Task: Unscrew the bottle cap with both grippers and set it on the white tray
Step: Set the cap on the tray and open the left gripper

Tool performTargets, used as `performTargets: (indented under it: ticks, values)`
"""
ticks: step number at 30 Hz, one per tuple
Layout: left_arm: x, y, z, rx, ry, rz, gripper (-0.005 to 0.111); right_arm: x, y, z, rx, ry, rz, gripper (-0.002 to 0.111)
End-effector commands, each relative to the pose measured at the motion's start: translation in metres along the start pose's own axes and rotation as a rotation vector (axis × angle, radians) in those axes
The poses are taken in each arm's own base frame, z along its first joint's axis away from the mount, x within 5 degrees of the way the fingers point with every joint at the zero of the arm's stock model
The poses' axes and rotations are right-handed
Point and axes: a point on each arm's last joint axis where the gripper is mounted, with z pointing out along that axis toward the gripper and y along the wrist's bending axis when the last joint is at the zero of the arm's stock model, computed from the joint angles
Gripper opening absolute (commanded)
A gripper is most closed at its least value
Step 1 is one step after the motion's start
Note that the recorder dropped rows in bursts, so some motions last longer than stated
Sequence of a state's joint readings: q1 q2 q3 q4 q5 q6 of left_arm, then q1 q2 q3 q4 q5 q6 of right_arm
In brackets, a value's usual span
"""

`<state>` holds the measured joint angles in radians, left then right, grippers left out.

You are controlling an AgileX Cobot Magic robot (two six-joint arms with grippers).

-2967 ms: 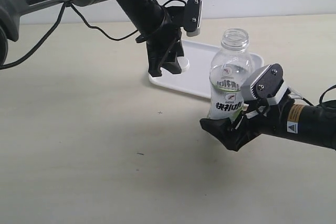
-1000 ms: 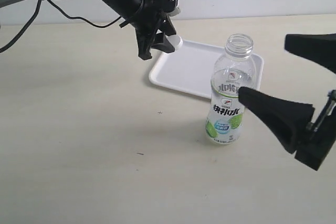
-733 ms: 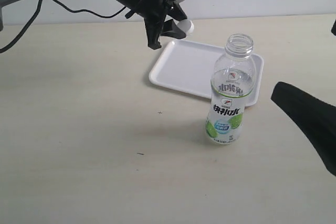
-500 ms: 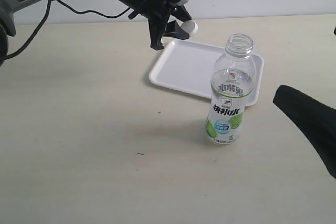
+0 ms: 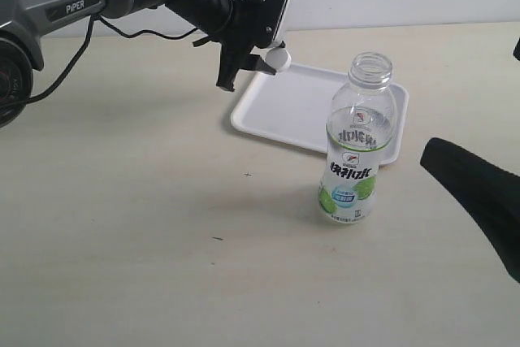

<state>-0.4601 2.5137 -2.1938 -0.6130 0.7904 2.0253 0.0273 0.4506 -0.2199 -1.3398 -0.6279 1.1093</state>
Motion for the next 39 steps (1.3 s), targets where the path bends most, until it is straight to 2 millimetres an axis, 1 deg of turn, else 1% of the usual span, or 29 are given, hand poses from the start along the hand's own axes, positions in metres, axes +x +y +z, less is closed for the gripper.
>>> performTargets:
  ticks: [1,4,8,13,17,22,23,25,27,29,30,32,39]
  values:
    - [-0.007,0.0,-0.002,0.025,-0.019,0.029,0.0,0.0,0.002,-0.001,-0.011,-0.005,-0.004,0.097]
    - [-0.009,-0.006,-0.001,0.087,-0.042,0.036,0.0,0.0,0.003,-0.001,-0.023,-0.006,-0.009,0.097]
    - [-0.004,-0.013,0.006,0.115,-0.018,0.046,0.0,0.0,0.003,-0.001,-0.028,-0.008,-0.009,0.097]
    - [0.007,-0.026,0.023,0.156,0.016,0.057,0.0,0.0,0.004,-0.001,-0.035,-0.012,-0.009,0.097]
    - [0.011,-0.029,0.028,0.153,0.03,0.036,0.0,0.0,0.005,-0.001,-0.047,-0.009,-0.019,0.097]
    - [0.009,-0.026,0.031,0.105,0.002,-0.015,0.001,0.0,0.005,-0.001,-0.047,-0.009,-0.019,0.097]
    - [0.008,-0.025,0.031,0.099,-0.002,-0.02,0.004,0.0,0.005,-0.001,-0.047,-0.009,-0.019,0.097]
    - [0.007,-0.025,0.031,0.093,-0.015,-0.035,0.015,0.0,0.005,-0.001,-0.047,-0.009,-0.019,0.097]
    - [0.007,-0.025,0.031,0.09,-0.017,-0.039,0.031,0.0,0.005,-0.001,-0.049,-0.008,-0.021,0.097]
    - [0.005,-0.024,0.031,0.085,-0.029,-0.049,0.043,0.0,0.005,-0.001,-0.049,-0.008,-0.021,0.097]
    - [0.003,-0.024,0.032,0.083,-0.036,-0.055,0.048,0.0,0.005,-0.001,-0.049,-0.008,-0.021,0.097]
    - [0.001,-0.024,0.033,0.081,-0.04,-0.054,0.051,0.0,0.005,-0.001,-0.049,-0.007,-0.023,0.097]
    - [0.0,-0.024,0.033,0.079,-0.04,-0.058,0.052,0.0,0.005,-0.001,-0.049,-0.007,-0.023,0.097]
